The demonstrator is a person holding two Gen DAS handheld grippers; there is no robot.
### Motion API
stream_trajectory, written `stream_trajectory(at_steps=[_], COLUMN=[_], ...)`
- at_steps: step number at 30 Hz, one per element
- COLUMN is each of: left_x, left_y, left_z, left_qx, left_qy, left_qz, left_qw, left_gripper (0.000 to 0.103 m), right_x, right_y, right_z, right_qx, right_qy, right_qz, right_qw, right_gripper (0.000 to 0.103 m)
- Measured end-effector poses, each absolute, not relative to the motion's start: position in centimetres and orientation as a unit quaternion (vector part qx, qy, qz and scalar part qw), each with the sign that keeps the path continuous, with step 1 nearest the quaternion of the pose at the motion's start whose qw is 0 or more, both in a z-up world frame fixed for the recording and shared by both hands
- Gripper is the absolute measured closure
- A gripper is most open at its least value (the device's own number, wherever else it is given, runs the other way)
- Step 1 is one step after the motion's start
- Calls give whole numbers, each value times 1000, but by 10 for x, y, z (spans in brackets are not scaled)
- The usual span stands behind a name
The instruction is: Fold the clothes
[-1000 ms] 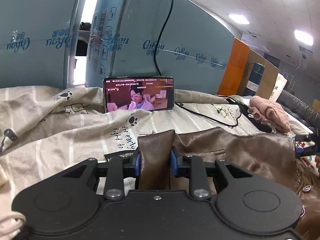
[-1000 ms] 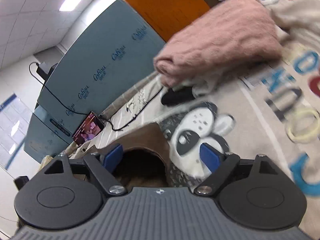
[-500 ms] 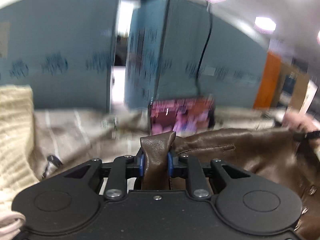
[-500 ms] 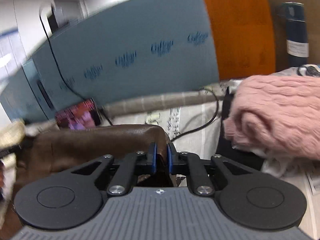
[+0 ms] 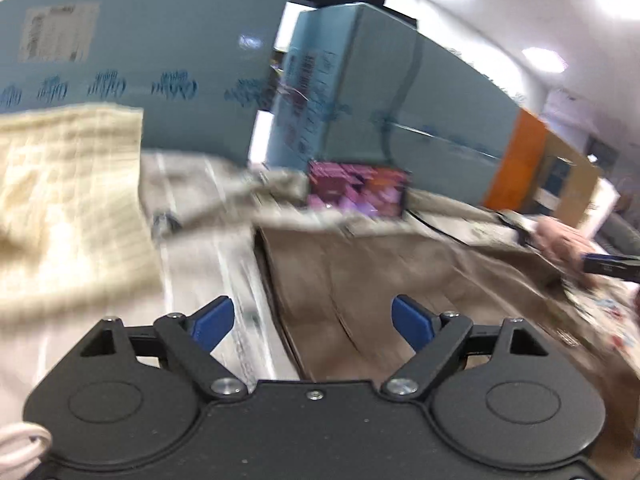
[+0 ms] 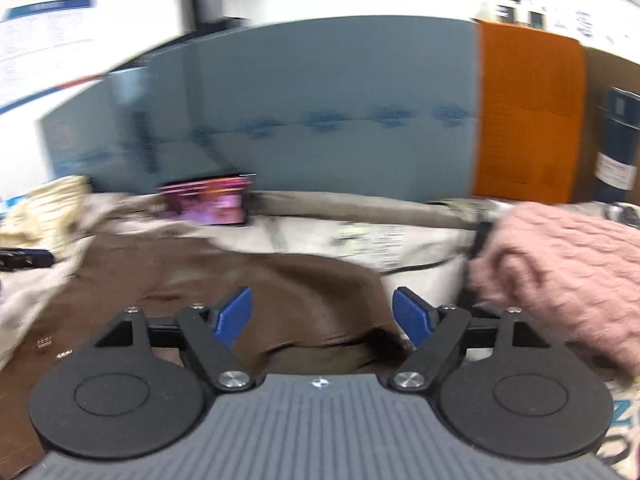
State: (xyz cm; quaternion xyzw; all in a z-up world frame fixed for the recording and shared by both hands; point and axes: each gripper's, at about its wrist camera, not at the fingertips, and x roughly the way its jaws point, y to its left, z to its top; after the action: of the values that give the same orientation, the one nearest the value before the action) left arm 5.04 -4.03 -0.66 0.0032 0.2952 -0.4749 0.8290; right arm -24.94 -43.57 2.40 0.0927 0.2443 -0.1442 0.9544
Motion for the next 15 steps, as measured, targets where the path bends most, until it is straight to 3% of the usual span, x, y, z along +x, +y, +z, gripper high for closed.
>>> stream_trajectory(at_steps=[7, 9, 10, 12, 15], left_x=[-22, -39, -44, -52, -61], left_y=[-18, -19, -21, -25, -21], left_z=[-27, -31, -33, -37, -38], left_qx=[48, 74, 86, 110, 125], left_qy=[292, 286, 283, 269, 236], left_qz=[-495, -496, -500, -489, -470], left_qw=[817, 816, 814, 823, 841], left_gripper=[20, 37, 52, 61, 91], right_x=[-274, -284, -289, -295, -300], right_y=[-390, -388, -386, -381, -375], right_z=[-9, -19, -24, -30, -36], right_qx=[72, 79, 81, 81, 80], right_qy=[282, 289, 292, 291, 284], right_qz=[-132, -150, -160, -171, -186], right_qw=[948, 942, 939, 938, 937], right_gripper=[27, 27, 27, 26, 25])
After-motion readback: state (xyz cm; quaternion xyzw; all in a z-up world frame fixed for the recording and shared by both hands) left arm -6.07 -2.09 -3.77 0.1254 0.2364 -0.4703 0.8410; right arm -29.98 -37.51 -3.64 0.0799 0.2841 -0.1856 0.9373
